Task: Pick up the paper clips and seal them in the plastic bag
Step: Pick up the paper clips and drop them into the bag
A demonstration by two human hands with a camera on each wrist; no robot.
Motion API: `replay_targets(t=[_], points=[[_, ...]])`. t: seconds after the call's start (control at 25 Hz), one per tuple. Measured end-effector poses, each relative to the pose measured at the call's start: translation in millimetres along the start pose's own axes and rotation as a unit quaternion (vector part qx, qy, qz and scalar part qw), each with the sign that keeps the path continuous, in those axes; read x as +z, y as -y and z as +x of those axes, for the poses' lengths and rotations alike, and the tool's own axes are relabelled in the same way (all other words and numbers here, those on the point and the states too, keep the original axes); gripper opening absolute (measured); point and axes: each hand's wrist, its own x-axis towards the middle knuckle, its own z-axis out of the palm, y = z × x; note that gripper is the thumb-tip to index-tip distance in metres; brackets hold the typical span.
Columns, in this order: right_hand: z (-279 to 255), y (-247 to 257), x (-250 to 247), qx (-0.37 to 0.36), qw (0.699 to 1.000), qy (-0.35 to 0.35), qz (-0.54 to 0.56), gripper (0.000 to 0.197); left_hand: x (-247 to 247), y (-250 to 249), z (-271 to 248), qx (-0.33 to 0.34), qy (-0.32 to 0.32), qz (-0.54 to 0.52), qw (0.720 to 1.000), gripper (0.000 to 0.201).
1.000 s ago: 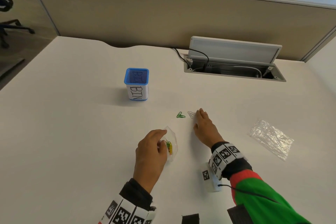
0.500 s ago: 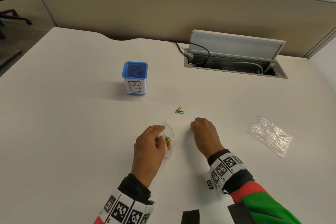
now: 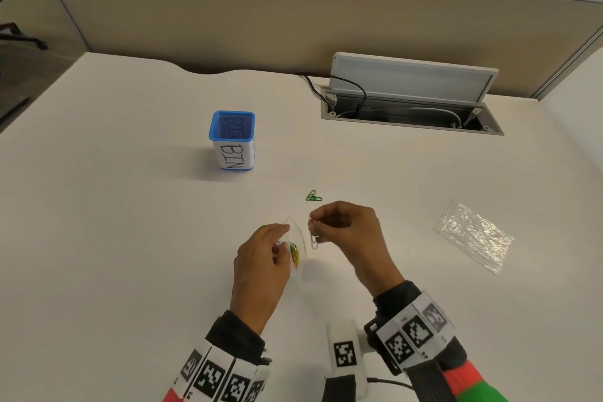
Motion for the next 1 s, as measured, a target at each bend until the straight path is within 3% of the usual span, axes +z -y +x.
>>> replay_targets(t=[0.2,0.36,0.52,0.6,0.68,0.76,0.88,1.0], points=[[-11,0,23,-0.024,0.994,0.041,-0.097,0.022,1,-3,1,-0.009,-0.011,0.007,1.0,0.032],[-13,1,29,-0.07,0.987,0.044,-0.135,0.015,1,2,3,-0.022,-0.01,0.005,1.0,0.034],[4,8,19,-0.111,0.987,-0.019,-0.11,0.019,-1,3,3,-0.016,-0.01,-0.017,1.0,0.034],[25,2,13,-0.109,0.976,-0.035,-0.186,0.022,-2,3,4,-0.012,-0.013,-0.021,1.0,0.033],[46,-10,10,-0.076,0.949,0.003,-0.306,0.032,-3,5,5,-0.008,-0.015,-0.015,1.0,0.032],[61,-22,11,-0.055,0.901,0.088,-0.421,0.045,-4,6,6,-0.005,-0.017,-0.01,1.0,0.031],[69,-32,15,-0.061,0.841,0.19,-0.503,0.059,-7,9,6,-0.002,-0.021,-0.004,1.0,0.03],[67,-42,17,-0.113,0.804,0.164,-0.56,0.045,-7,12,8,0.008,-0.024,-0.002,1.0,0.03]])
